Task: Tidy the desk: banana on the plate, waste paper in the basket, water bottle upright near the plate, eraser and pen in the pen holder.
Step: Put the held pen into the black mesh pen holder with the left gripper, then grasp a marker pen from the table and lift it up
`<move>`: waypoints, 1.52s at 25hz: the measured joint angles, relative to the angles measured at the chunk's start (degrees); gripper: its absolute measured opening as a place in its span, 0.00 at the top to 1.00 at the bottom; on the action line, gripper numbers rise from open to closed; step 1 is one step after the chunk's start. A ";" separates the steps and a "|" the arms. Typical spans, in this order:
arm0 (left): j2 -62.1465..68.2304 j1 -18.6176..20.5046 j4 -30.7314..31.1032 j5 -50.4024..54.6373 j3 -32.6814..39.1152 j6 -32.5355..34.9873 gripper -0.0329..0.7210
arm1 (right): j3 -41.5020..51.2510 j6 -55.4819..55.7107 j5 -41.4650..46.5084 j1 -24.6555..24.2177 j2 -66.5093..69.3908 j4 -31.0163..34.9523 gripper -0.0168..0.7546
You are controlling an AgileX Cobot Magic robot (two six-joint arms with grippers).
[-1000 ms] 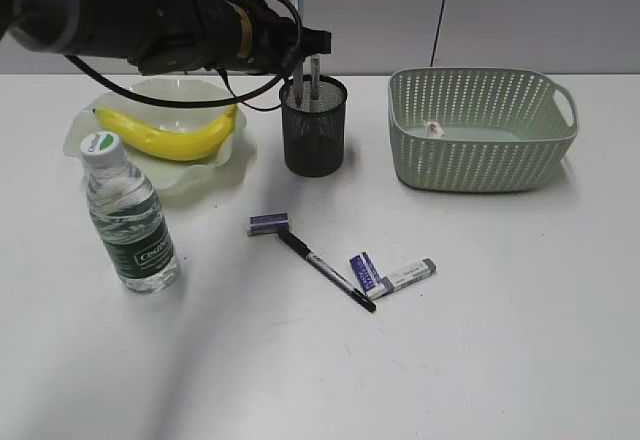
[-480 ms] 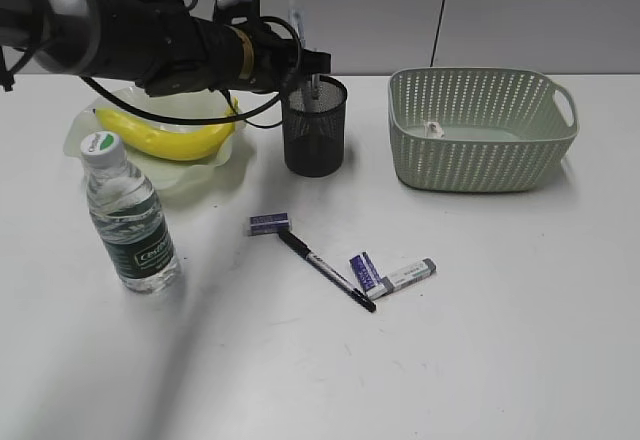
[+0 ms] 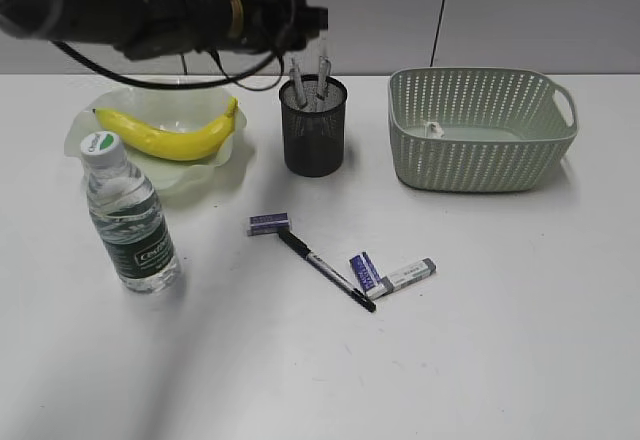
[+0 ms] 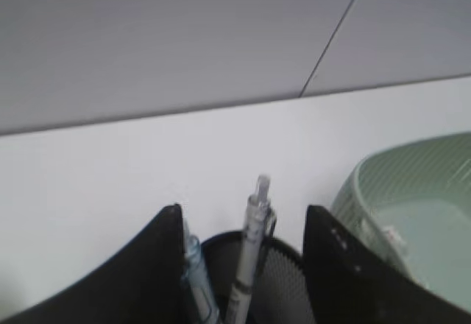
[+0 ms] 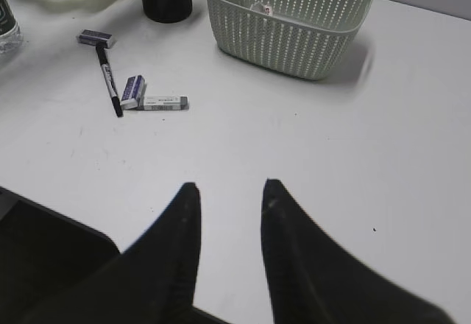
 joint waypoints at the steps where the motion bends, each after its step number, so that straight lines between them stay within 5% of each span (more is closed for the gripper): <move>1: -1.73 0.00 0.00 0.40 0.00 0.00 0.43 | 0.00 0.00 0.00 0.00 0.00 0.00 0.67; 10: -21.35 -2.75 -1.61 22.43 -0.06 1.72 0.47 | 0.00 0.00 -0.01 0.00 0.00 -0.05 0.67; 20: -33.96 -9.66 -31.91 50.67 -0.17 38.59 0.50 | 0.00 0.00 -0.01 0.00 0.00 -0.05 0.66; 26: -39.16 -9.98 -40.97 70.63 0.46 54.44 0.50 | 0.00 0.00 -0.01 0.00 0.00 -0.05 0.66; 30: -47.36 -9.98 -43.59 72.02 6.95 58.60 0.51 | 0.04 0.00 -0.01 0.00 0.00 -0.05 0.66; 38: -77.24 -9.98 -48.94 71.65 31.61 61.97 0.51 | 0.04 0.00 -0.15 0.00 1.11 0.01 0.67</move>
